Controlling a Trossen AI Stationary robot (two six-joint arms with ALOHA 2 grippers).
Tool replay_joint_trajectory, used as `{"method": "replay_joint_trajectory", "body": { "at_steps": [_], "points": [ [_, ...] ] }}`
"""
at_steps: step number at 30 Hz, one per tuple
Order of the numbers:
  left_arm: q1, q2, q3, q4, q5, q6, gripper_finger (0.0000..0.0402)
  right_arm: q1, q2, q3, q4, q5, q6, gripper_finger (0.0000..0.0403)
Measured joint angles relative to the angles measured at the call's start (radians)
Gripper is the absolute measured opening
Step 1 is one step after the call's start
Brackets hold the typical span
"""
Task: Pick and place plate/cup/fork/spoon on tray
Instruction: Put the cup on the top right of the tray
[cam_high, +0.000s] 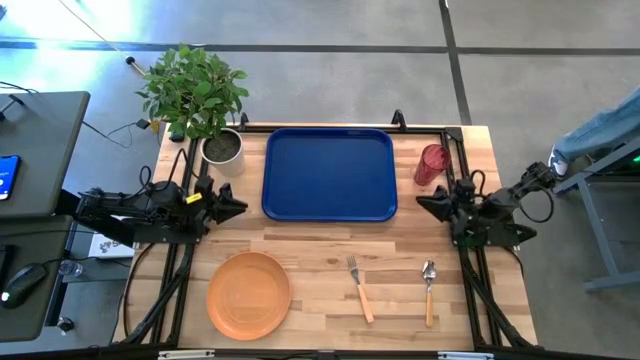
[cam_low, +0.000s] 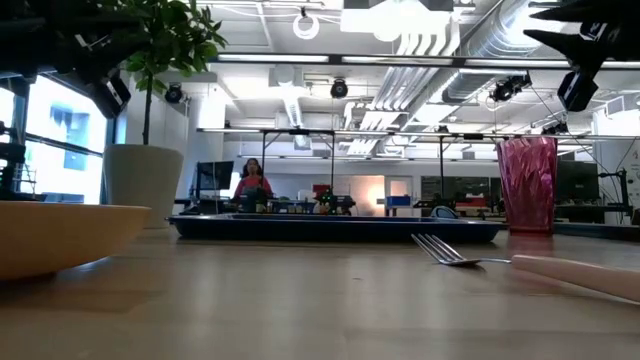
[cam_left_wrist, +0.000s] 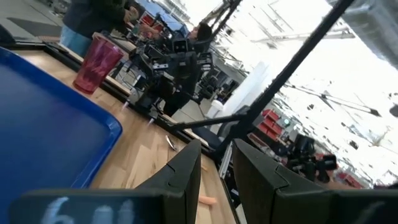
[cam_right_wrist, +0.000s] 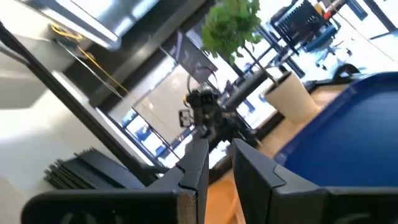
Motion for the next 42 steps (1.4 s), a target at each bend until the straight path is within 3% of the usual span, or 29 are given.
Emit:
{"method": "replay_joint_trajectory", "body": {
  "at_steps": [11, 20, 26, 36, 42],
  "points": [
    [0.0, 0.0, 0.0, 0.105, -0.019, -0.02, 0.0081, 0.0, 0.0, 0.0, 0.173, 0.1, -0.137, 0.0063],
    [0.0, 0.022, 0.0, 0.104, -0.04, -0.047, 0.0081, 0.0, 0.002, 0.098, 0.143, 0.139, -0.247, 0.0063],
    [0.0, 0.049, 0.0, 0.101, -0.04, -0.065, 0.0085, 0.0, 0.002, 0.22, -0.007, 0.156, -0.281, 0.0063],
    [0.0, 0.064, 0.0, 0.147, -0.033, -0.051, 0.0088, 0.0, 0.004, 0.371, -0.232, 0.296, -0.281, 0.0063],
    [0.0, 0.064, 0.0, 0.148, -0.045, -0.039, 0.0088, 0.0, 0.075, 0.478, -0.349, 0.355, -0.32, 0.0063]
  ]
}}
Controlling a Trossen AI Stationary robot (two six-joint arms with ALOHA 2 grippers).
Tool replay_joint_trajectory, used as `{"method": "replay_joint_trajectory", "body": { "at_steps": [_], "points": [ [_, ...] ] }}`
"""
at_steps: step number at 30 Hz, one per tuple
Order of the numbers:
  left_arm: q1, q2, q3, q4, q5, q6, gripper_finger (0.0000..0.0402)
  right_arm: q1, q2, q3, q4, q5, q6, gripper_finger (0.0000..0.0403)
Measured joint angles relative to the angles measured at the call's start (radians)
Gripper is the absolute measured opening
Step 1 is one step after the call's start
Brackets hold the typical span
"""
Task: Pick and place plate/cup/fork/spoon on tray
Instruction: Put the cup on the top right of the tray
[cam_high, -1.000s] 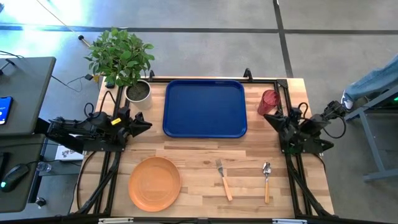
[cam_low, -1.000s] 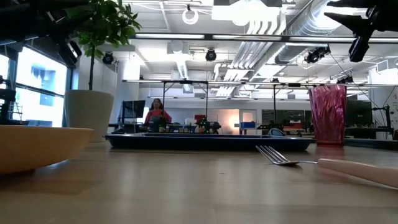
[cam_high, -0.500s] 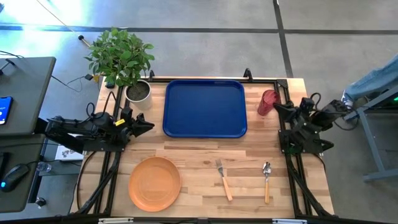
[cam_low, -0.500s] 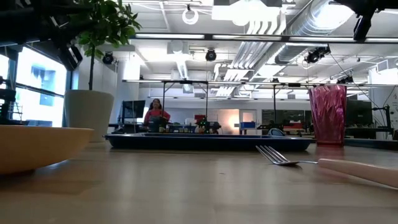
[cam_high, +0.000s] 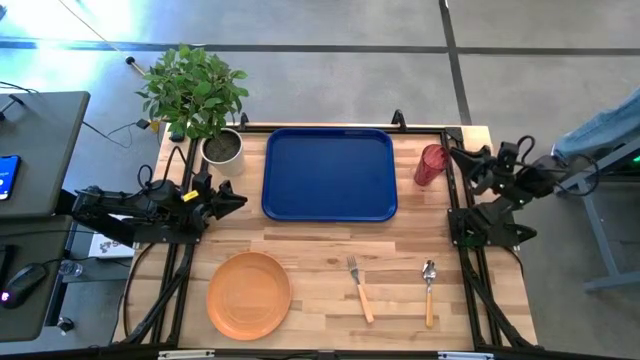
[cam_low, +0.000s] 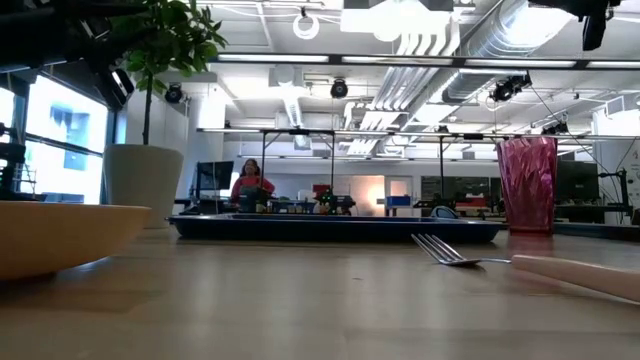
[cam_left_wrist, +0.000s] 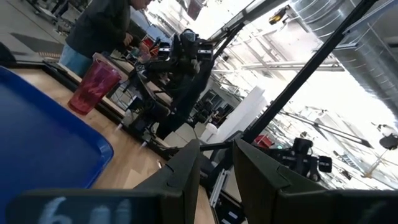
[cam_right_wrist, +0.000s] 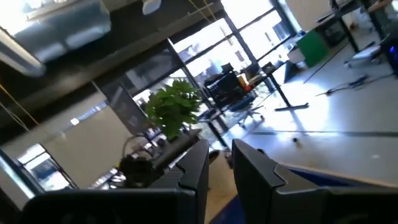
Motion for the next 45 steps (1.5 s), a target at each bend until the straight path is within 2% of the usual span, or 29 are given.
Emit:
{"method": "replay_joint_trajectory", "body": {
  "at_steps": [7, 12, 17, 23, 29, 33, 39, 45],
  "points": [
    [0.0, 0.0, 0.0, -0.001, 0.0, 0.063, 0.0088, 0.0, 0.149, 0.152, -0.211, 0.06, 0.019, 0.0063],
    [0.0, 0.0, 0.0, -0.001, 0.001, 0.114, 0.0088, 0.0, 0.245, 0.245, -0.397, 0.096, 0.137, 0.0063],
    [0.0, 0.0, 0.0, -0.001, 0.001, 0.118, 0.0088, 0.0, 0.318, 0.315, -0.545, 0.082, 0.28, 0.0066],
    [0.0, 0.0, 0.0, -0.002, 0.001, 0.115, 0.0088, 0.0, 0.365, 0.35, -0.662, 0.097, 0.432, 0.0118],
    [0.0, 0.0, 0.0, -0.002, 0.002, 0.115, 0.0088, -0.008, 0.363, 0.35, -0.727, 0.191, 0.673, 0.0157],
    [0.0, 0.0, 0.0, -0.002, 0.002, 0.115, 0.0088, -0.045, 0.365, 0.35, -0.684, 0.175, 0.616, 0.0158],
    [0.0, 0.0, 0.0, -0.002, 0.002, 0.115, 0.0087, -0.112, 0.365, 0.35, -0.484, 0.095, 0.373, 0.0152],
    [0.0, 0.0, 0.0, -0.002, 0.002, 0.104, 0.0087, -0.17, 0.373, 0.35, -0.327, 0.087, 0.166, 0.0151]
  ]
}}
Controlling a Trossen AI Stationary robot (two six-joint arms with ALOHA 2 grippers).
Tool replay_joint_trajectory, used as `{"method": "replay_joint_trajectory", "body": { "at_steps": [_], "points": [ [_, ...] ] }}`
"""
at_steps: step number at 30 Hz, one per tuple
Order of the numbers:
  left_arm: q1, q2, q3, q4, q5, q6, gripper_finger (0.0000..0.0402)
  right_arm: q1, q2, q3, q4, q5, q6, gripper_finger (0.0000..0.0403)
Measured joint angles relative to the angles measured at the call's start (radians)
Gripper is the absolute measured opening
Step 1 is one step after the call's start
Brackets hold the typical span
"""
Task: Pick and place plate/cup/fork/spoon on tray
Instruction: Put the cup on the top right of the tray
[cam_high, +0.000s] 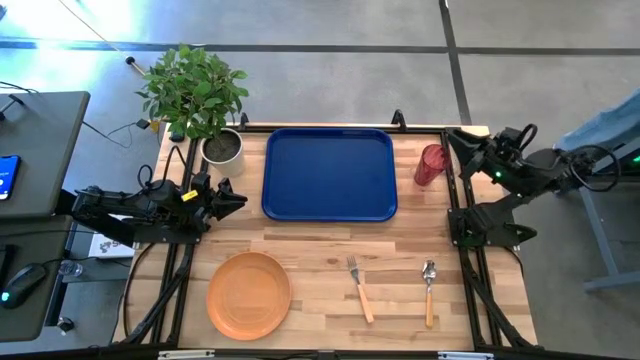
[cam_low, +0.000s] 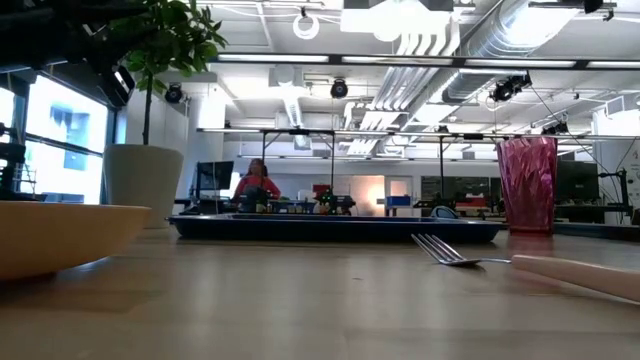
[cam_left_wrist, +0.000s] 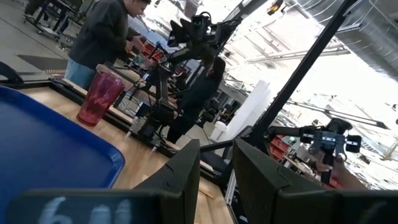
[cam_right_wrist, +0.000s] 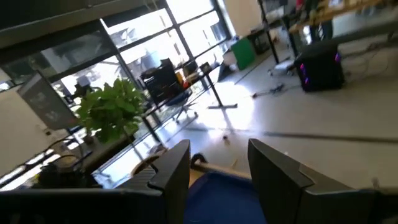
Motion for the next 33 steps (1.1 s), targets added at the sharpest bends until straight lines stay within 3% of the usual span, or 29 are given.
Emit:
{"method": "replay_joint_trajectory", "body": {
  "at_steps": [8, 17, 20, 24, 28, 33],
  "points": [
    [0.0, 0.0, 0.0, 0.0, 0.0, -0.005, 0.0087, -0.054, 0.068, 0.004, 0.158, -0.005, -0.23, 0.0151],
    [0.0, 0.0, 0.0, 0.0, 0.0, -0.005, 0.0087, -0.12, 0.245, 0.166, 0.033, -0.06, -0.297, 0.0151],
    [0.0, 0.0, 0.0, 0.0, 0.0, -0.005, 0.0087, -0.17, 0.304, 0.246, -0.142, -0.059, -0.197, 0.0151],
    [0.0, 0.0, 0.0, 0.0, 0.0, -0.005, 0.0087, -0.265, 0.368, 0.336, -0.428, -0.11, 0.084, 0.0151],
    [0.0, 0.0, 0.0, -0.001, 0.0, -0.005, 0.0087, -0.38, 0.421, 0.384, -0.643, -0.233, 0.303, 0.0151],
    [0.0, 0.0, 0.0, -0.001, 0.0, -0.005, 0.0087, -0.517, 0.455, 0.392, -0.69, -0.447, 0.389, 0.0151]
  ]
}}
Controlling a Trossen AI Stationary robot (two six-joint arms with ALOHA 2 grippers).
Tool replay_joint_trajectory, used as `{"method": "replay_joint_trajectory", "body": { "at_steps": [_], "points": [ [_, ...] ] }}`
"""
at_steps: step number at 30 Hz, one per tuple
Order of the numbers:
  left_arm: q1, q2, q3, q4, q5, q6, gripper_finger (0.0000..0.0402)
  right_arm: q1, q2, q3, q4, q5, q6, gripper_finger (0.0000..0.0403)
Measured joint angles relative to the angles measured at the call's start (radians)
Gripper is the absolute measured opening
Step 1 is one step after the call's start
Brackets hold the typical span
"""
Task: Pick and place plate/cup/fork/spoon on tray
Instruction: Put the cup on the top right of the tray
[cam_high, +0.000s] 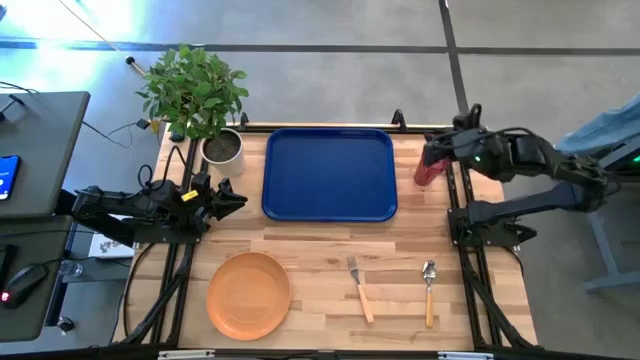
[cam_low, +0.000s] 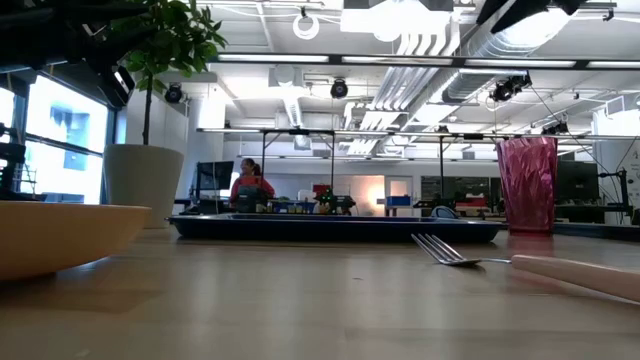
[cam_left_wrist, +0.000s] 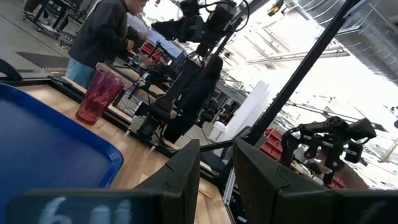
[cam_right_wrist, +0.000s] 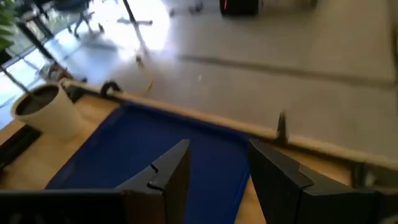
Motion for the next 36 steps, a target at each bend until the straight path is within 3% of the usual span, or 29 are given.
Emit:
{"method": "replay_joint_trajectory", "body": {
  "at_steps": [4, 17, 29, 36],
  "points": [
    [0.0, 0.0, 0.0, -0.004, 0.0, 0.0, 0.0087, -0.107, 0.023, 0.0, -0.028, -0.138, 0.043, 0.0151],
    [0.0, 0.0, 0.0, -0.053, 0.0, 0.0, 0.0087, -0.392, 0.154, -0.001, -0.195, -0.44, 0.096, 0.0151],
    [0.0, 0.0, 0.0, -0.057, -0.001, 0.025, 0.0087, -0.512, 0.322, -0.002, -0.236, -0.553, -0.005, 0.0151],
    [0.0, 0.0, 0.0, -0.059, -0.001, 0.026, 0.0087, -0.545, 0.427, -0.002, -0.271, -0.566, -0.014, 0.0151]
  ]
}}
